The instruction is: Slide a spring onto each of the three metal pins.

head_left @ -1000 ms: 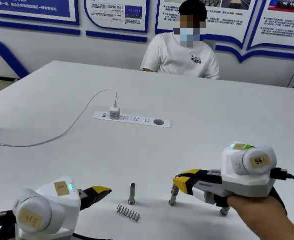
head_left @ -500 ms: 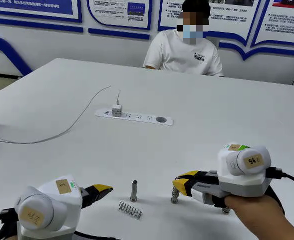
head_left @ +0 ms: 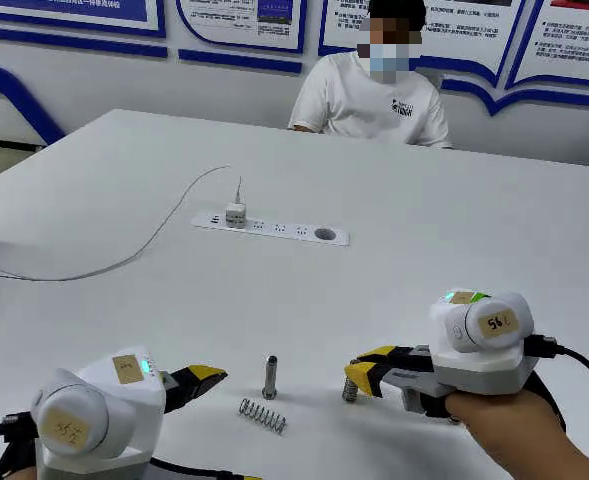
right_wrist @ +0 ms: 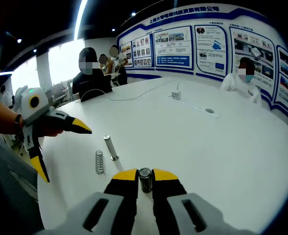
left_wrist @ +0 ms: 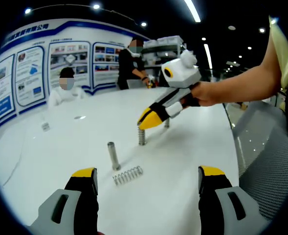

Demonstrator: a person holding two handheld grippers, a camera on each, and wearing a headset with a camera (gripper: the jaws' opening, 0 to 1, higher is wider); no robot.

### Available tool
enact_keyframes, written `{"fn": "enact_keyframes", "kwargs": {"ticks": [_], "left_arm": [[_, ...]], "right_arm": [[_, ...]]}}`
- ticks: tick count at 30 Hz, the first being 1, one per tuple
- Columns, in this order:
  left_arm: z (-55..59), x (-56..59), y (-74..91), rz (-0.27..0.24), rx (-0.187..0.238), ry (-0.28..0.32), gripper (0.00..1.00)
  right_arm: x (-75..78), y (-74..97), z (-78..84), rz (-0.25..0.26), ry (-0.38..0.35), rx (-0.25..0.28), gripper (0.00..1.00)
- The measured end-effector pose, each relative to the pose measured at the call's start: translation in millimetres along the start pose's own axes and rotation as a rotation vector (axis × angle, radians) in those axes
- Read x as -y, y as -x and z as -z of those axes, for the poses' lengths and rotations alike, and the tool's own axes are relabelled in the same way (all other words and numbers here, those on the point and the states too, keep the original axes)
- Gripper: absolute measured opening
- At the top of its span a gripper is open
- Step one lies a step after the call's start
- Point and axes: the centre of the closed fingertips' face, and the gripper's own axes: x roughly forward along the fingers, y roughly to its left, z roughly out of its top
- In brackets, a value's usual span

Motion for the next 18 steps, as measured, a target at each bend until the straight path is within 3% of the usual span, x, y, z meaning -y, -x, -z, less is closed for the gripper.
{"fn": "enact_keyframes", "kwargs": {"ticks": [18], "left_arm": [[1.3,-0.6,-0.4,0.004,0.002,0.004,0.86]], "right_arm": [[-0.2,-2.7,9.9,0.004,-0.01,-0.033,0.13]]}}
